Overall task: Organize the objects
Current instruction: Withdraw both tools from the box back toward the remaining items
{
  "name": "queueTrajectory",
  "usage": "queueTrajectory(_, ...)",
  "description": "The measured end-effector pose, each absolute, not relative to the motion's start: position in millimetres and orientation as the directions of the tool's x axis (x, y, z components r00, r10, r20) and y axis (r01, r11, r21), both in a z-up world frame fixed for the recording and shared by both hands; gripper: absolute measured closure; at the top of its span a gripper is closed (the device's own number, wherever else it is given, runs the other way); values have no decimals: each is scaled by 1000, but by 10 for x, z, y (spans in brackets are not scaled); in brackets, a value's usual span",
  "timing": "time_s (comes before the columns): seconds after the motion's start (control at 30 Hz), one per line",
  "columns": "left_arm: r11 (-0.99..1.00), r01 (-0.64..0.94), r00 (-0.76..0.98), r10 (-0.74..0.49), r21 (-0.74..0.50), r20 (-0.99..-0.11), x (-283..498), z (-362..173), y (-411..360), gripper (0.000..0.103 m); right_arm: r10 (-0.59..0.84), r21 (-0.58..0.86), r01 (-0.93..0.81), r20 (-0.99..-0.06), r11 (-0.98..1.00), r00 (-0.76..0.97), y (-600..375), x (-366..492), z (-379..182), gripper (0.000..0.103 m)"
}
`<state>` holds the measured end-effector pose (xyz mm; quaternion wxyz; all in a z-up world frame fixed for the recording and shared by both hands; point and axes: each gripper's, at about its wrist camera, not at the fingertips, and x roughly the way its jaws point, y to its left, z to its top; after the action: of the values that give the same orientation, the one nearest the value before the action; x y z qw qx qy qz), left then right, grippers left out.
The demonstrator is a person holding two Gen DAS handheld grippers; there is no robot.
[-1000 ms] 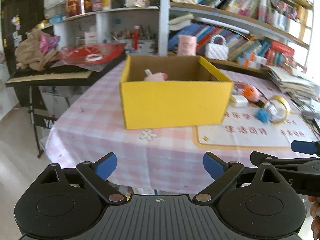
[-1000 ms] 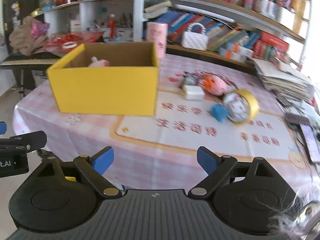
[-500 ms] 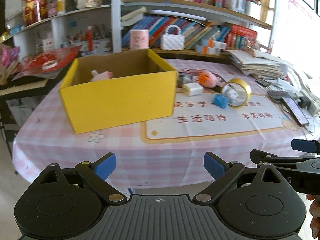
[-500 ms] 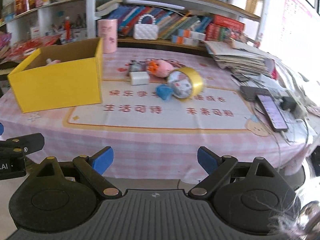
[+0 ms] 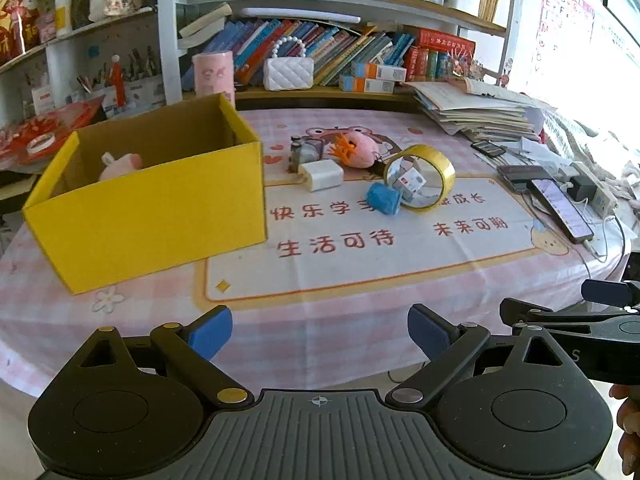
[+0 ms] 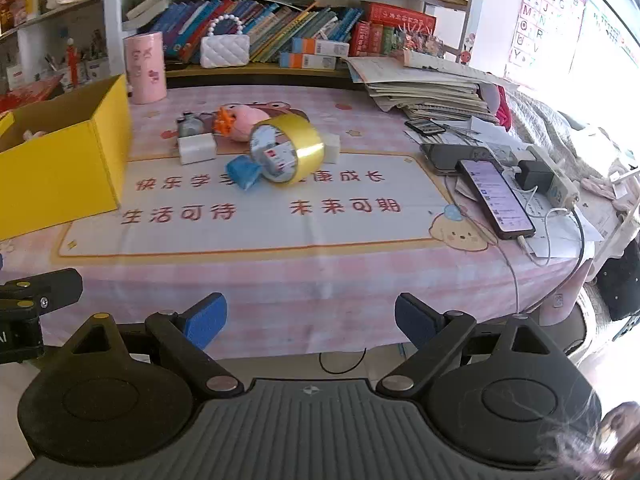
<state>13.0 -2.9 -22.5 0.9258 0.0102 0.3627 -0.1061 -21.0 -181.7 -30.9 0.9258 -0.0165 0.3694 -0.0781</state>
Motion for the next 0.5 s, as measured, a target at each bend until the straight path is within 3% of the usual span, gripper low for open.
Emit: queueTrajectory(0.5, 991, 118, 724, -127, -59, -678, 733, -260, -366, 7, -97, -71, 67, -688, 995, 719, -2185, 501, -336, 14)
